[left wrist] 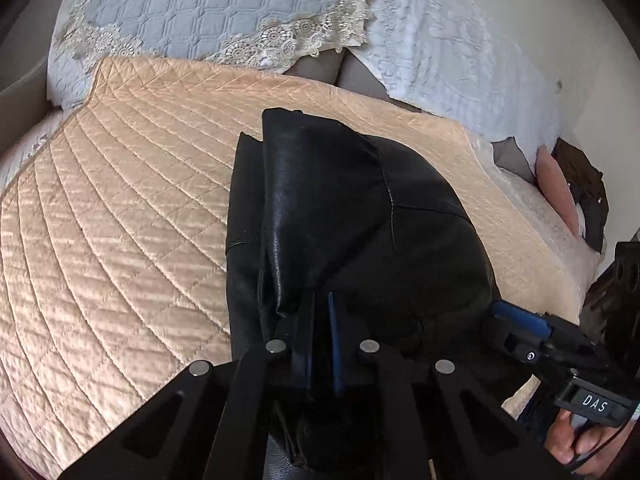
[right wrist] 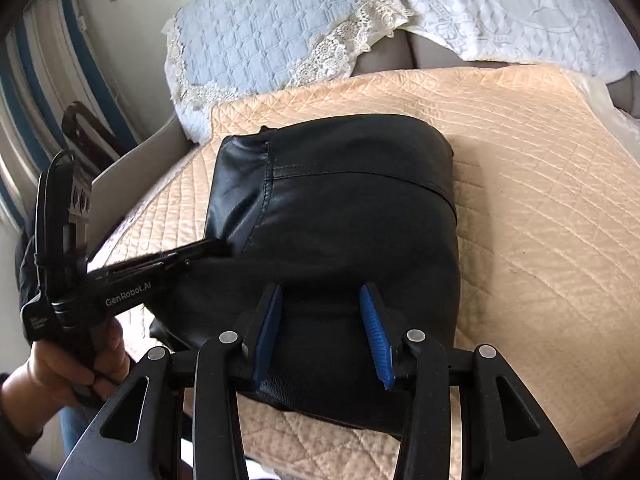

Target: Fold large clothes

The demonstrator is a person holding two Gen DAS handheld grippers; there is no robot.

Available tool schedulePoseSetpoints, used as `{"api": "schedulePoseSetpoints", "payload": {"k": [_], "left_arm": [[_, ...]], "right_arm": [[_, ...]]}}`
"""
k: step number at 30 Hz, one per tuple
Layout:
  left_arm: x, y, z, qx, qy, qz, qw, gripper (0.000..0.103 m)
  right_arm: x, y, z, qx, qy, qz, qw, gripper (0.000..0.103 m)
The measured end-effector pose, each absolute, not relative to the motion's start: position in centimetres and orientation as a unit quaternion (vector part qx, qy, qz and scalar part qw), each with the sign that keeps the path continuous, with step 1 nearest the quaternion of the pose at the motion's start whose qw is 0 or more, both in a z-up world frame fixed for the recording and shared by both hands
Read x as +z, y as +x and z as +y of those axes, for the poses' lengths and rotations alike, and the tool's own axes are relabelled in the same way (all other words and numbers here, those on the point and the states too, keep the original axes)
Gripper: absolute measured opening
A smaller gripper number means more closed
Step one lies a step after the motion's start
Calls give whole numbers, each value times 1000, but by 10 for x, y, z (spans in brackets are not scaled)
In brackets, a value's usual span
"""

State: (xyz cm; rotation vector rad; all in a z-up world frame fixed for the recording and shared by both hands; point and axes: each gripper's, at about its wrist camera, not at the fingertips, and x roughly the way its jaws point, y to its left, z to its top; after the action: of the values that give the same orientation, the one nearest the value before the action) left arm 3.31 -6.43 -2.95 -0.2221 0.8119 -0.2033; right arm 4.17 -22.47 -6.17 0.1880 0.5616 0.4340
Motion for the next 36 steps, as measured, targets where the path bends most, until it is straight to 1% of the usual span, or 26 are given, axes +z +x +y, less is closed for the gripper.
{"api": "schedulePoseSetpoints", "payload": {"k": [2, 5, 9, 11, 12, 14, 16, 17, 19, 21, 23, 25, 28, 31, 34, 36], "left_arm": [[-24, 38, -68, -92, -106, 405, 904, 9], [2, 48, -72, -100, -97, 419, 897, 9], [56, 60, -76, -117, -102, 380, 912, 9], [71, 77, -84, -122, -110, 368, 915, 9], [72, 91, -91, -125, -106, 368, 915, 9], [56, 119, -96, -120, -115, 383, 909, 9], [23, 138, -90, -94, -122, 402, 903, 9], [5, 141, -87, -81, -114, 413, 900, 6], [-30, 148, -73, -76, -138, 439, 885, 4], [-39, 148, -65, -85, -149, 424, 889, 4], [-46, 145, -55, -93, -182, 414, 887, 4], [-47, 146, -51, -99, -198, 410, 885, 4], [-39, 145, -54, -103, -189, 414, 884, 3], [-13, 135, -55, -109, -176, 407, 890, 3], [15, 94, -58, -130, -161, 380, 902, 3], [23, 62, -62, -145, -148, 370, 905, 3]], "right_arm": [[-55, 42, -225, 217, 66, 276, 934, 43], [-41, 43, -241, 220, 94, 276, 931, 43], [-24, 57, -261, 195, 95, 261, 941, 43], [-15, 71, -267, 180, 99, 258, 944, 43], [-11, 79, -268, 174, 97, 257, 946, 43], [-4, 100, -268, 169, 99, 259, 946, 43], [-7, 120, -264, 170, 95, 265, 944, 42], [-9, 130, -261, 176, 95, 278, 940, 41], [-17, 153, -252, 178, 81, 306, 932, 41], [-25, 171, -244, 182, 74, 322, 926, 41], [-32, 179, -238, 180, 71, 328, 925, 41], [-35, 178, -240, 181, 77, 325, 925, 41], [-26, 166, -247, 171, 82, 318, 929, 41], [-9, 130, -256, 179, 90, 283, 938, 42], [0, 86, -253, 199, 79, 258, 942, 42], [-1, 61, -250, 210, 76, 249, 942, 42]]}}
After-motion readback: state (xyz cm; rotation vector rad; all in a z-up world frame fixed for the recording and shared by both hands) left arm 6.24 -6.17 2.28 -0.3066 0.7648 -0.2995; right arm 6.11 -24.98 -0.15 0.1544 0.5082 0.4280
